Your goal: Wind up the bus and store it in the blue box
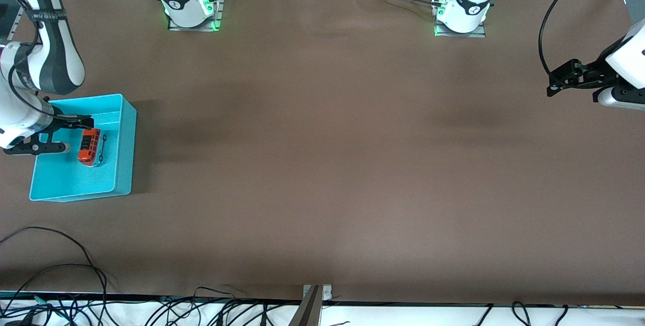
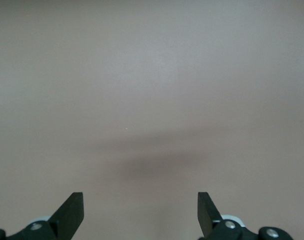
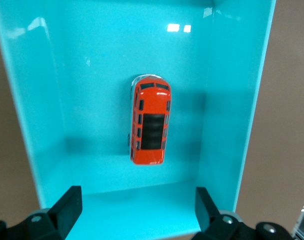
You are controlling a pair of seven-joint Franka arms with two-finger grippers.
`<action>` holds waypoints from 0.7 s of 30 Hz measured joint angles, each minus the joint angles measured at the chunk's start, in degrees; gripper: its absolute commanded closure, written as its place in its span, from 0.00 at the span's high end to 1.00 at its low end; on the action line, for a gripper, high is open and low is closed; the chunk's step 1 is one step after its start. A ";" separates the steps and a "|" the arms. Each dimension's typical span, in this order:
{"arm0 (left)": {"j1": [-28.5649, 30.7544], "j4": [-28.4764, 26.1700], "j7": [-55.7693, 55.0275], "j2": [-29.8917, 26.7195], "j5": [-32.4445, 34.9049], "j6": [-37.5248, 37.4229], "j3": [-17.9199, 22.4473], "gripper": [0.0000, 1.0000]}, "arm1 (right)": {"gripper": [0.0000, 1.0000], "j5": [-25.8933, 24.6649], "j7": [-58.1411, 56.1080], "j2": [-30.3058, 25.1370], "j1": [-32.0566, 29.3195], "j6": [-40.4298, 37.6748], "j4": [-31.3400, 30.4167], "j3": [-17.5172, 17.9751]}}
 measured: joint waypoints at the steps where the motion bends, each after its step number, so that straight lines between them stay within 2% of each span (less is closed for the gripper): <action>1: 0.00 0.00 0.00 0.00 0.00 0.00 0.00 1.00 | 1.00 0.18 0.44 -0.88 0.01 -1.09 0.01 0.55; 7: 0.00 0.00 0.00 0.00 0.00 0.00 0.00 1.00 | 1.00 5.73 3.15 -5.89 0.06 -4.08 0.03 2.51; 14: 0.00 0.00 0.00 0.00 0.00 0.00 0.00 1.00 | 1.00 13.16 3.24 -10.32 0.61 -8.52 1.09 2.83; 21: 0.00 0.00 0.00 0.00 0.00 0.00 0.00 1.00 | 1.00 15.56 9.05 -11.13 4.81 -12.48 4.99 3.09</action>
